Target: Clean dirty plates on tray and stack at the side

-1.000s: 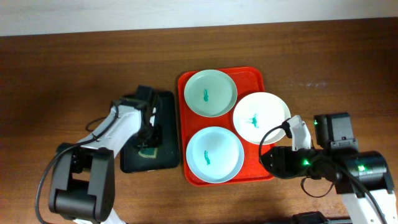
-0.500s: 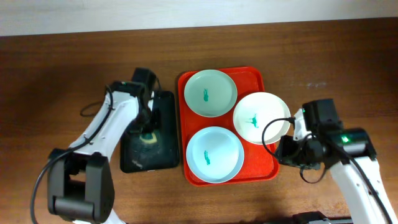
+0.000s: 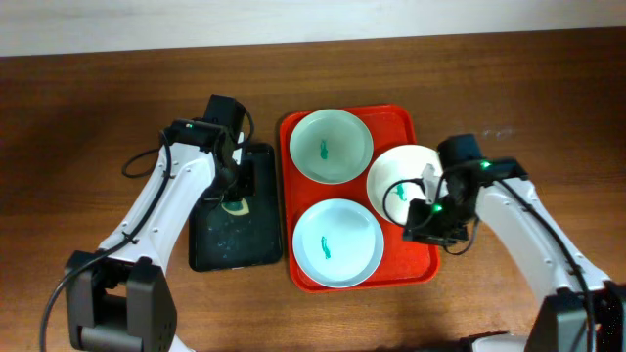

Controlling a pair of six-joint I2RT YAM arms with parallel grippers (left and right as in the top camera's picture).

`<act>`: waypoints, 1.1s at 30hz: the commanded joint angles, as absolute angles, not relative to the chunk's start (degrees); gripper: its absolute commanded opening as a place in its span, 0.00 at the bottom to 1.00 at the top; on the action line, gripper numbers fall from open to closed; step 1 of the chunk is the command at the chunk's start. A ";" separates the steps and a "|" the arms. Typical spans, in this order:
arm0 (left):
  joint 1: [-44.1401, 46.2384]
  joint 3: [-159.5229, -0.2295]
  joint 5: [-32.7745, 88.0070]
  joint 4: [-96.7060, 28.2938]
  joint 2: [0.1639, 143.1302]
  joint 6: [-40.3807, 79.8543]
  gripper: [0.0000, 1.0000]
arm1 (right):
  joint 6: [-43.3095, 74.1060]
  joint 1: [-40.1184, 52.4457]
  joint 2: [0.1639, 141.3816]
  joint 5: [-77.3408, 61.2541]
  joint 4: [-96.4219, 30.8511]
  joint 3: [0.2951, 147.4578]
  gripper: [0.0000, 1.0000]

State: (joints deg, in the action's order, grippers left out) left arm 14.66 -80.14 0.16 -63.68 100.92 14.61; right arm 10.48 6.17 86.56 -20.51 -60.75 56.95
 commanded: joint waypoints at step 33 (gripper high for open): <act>23.73 -79.20 11.22 -59.37 100.29 18.06 0.00 | 28.58 18.24 93.97 -5.63 -34.39 46.02 0.04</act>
State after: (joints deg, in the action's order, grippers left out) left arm 19.14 -80.05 8.56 -60.16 100.92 14.85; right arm 25.96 19.09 92.38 -9.45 -34.20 46.39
